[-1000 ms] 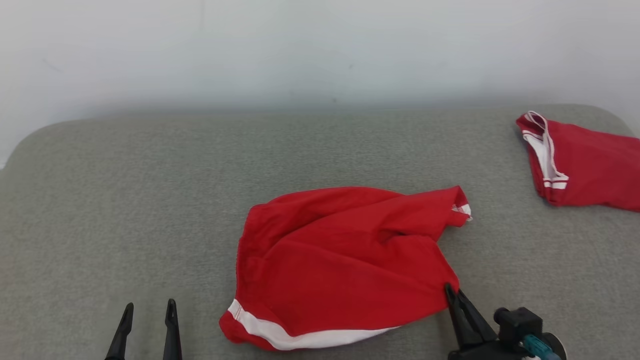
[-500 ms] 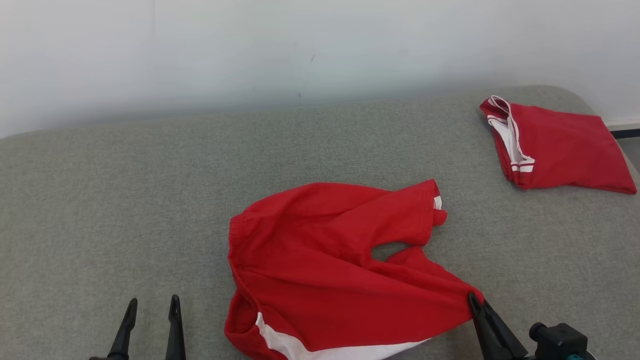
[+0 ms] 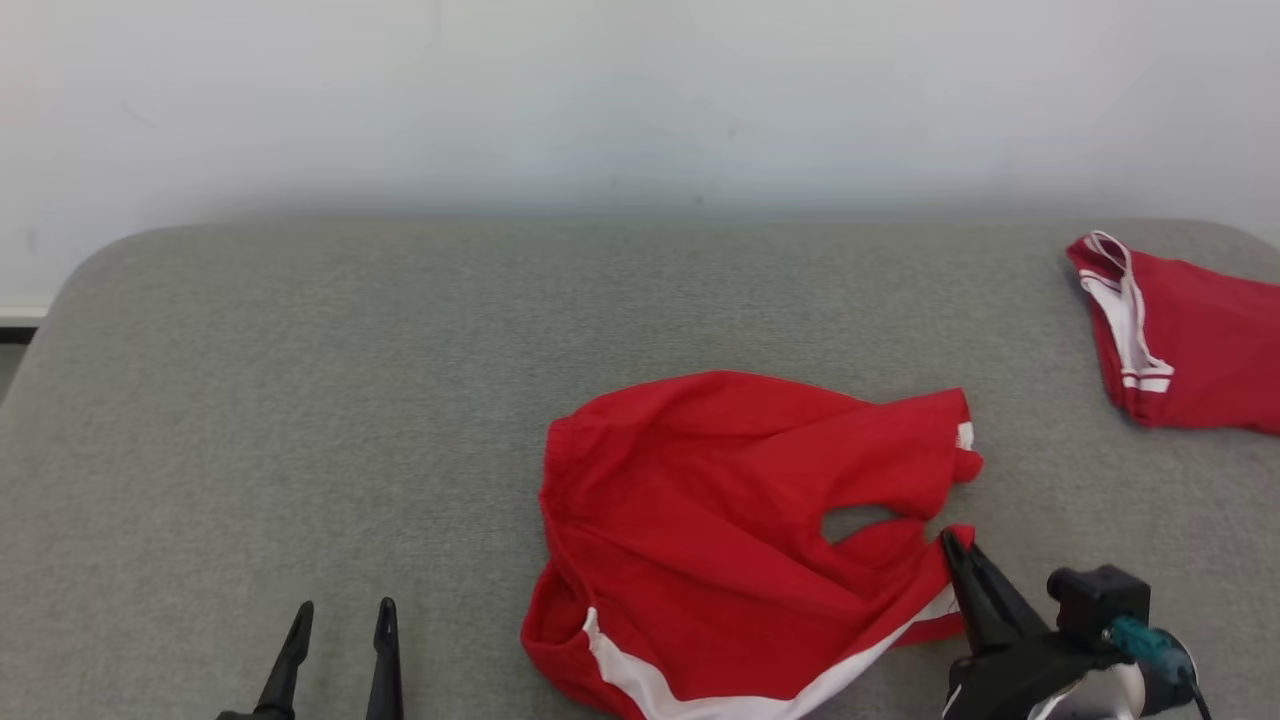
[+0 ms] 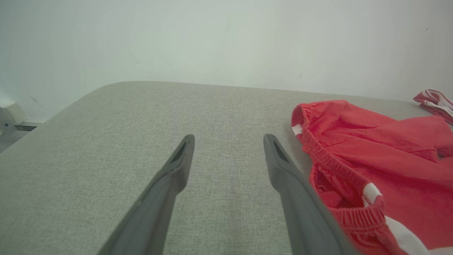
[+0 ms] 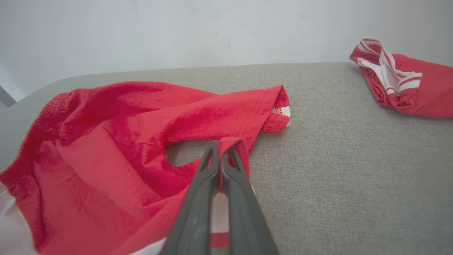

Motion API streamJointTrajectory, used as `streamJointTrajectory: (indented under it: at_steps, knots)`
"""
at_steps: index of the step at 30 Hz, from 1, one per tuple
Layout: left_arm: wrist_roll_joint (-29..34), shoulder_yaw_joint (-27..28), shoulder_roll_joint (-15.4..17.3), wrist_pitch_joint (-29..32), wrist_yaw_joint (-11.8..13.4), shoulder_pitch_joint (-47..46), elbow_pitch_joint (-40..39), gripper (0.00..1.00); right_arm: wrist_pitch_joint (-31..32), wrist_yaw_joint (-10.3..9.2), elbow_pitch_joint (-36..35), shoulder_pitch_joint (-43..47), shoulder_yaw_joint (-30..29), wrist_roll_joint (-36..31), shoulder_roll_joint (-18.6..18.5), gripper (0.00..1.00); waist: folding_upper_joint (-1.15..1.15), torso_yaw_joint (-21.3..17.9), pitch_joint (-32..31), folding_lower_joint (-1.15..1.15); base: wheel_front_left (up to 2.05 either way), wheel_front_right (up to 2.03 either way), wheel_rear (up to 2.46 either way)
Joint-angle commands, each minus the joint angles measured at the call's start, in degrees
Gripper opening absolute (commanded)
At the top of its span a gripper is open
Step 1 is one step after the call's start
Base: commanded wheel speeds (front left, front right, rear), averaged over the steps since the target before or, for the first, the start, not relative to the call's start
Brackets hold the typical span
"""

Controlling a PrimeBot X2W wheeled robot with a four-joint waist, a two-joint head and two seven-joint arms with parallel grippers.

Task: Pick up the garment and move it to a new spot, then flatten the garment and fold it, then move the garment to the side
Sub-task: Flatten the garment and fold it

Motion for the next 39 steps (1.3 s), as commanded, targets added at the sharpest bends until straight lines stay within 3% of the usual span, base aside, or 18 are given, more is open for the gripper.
streamJointTrajectory:
  at_steps: [1,8,9,10,11,19,26,39]
  knots:
    - [0.42,-0.43,-0.16,-0.17,-0.36,-0.54,0.26,1.00,-0.67,-0.15,1.98,-1.91,-0.16,0.64,-0.44,0.00,0.00,2.65,-0.28,0.00,0.00,0.00,0.00]
    - [0.37,-1.50,-0.18,-0.17,-0.30,-1.26,1.21,1.00,-2.81,-0.15,15.96,-11.05,0.50,1.84,-0.80,0.00,0.00,5.65,-0.38,0.00,0.00,0.00,0.00]
    - [0.41,-1.63,-0.18,-0.17,-0.33,-1.29,1.43,1.00,-3.33,-0.15,20.05,-12.82,0.88,1.69,-0.87,0.24,0.00,5.97,-0.49,0.00,0.00,0.00,0.00]
    - [0.46,-1.66,-0.18,-0.17,-0.30,-1.26,1.51,1.00,-4.35,-0.15,21.41,-13.73,0.98,1.79,-0.75,0.94,0.00,6.02,-0.56,0.00,0.00,0.00,0.00]
    - [0.49,-1.65,-0.19,-0.17,-0.29,-1.25,1.56,1.00,-5.16,-0.15,22.75,-14.42,1.21,2.01,-0.63,1.00,0.00,6.02,-0.65,0.00,0.00,0.00,0.00]
    - [0.75,-0.64,-0.20,-0.17,-0.17,-0.42,1.20,1.00,-10.30,-0.15,25.02,-14.14,2.70,3.09,-0.96,1.00,0.00,3.51,-1.52,0.00,0.00,0.00,0.00]
    - [1.20,0.69,0.10,-0.17,-0.38,-0.25,0.13,1.00,-11.01,-0.15,16.21,-9.61,0.31,2.16,-0.79,1.00,0.00,0.58,-1.48,0.00,0.00,0.00,0.00]
    - [1.51,0.99,0.08,-0.17,-0.72,0.46,-0.85,1.00,-11.04,-0.16,0.94,2.70,-5.10,-0.01,3.04,1.00,0.00,-1.68,-2.52,0.00,0.00,0.00,0.00]
